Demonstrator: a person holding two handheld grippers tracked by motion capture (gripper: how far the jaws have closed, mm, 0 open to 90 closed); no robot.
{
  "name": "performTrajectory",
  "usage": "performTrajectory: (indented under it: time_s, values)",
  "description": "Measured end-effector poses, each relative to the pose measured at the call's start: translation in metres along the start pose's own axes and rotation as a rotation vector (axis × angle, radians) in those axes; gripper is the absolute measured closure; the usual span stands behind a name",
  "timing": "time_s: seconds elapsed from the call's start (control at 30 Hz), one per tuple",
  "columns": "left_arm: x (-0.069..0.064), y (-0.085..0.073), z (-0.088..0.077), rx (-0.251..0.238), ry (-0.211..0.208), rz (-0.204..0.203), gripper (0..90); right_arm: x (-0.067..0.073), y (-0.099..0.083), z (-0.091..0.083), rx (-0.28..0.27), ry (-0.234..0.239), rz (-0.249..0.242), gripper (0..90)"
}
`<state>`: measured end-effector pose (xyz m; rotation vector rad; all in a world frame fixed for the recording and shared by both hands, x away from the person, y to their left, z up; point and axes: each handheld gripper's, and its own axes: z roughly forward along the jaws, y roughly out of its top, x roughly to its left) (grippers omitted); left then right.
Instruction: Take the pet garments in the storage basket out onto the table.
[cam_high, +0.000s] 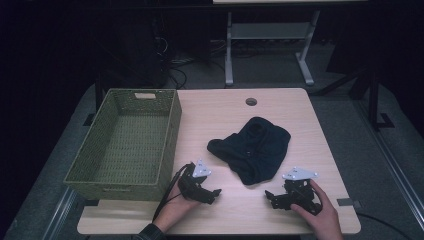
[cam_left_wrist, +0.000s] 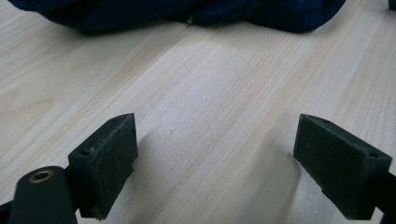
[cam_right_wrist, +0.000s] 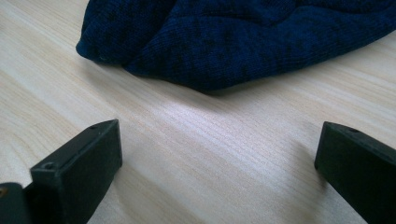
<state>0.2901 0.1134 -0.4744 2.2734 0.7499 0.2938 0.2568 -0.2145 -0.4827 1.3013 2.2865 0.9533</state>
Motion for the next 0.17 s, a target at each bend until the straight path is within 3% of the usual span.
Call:
performTrajectory:
  time_s: [0.07,0.17]
  values:
    - [0.0000,-0.0037,0.0009,-0.031,0.003,0.008,12.5,0.0001,0.0000,0.0000,0.001,0.000,0.001,0.4]
    - [0.0001,-0.0037,0.0009,-0.030,0.003,0.009,12.6,0.0000,0.0000,0.0000,0.000,0.000,0.000,0.4]
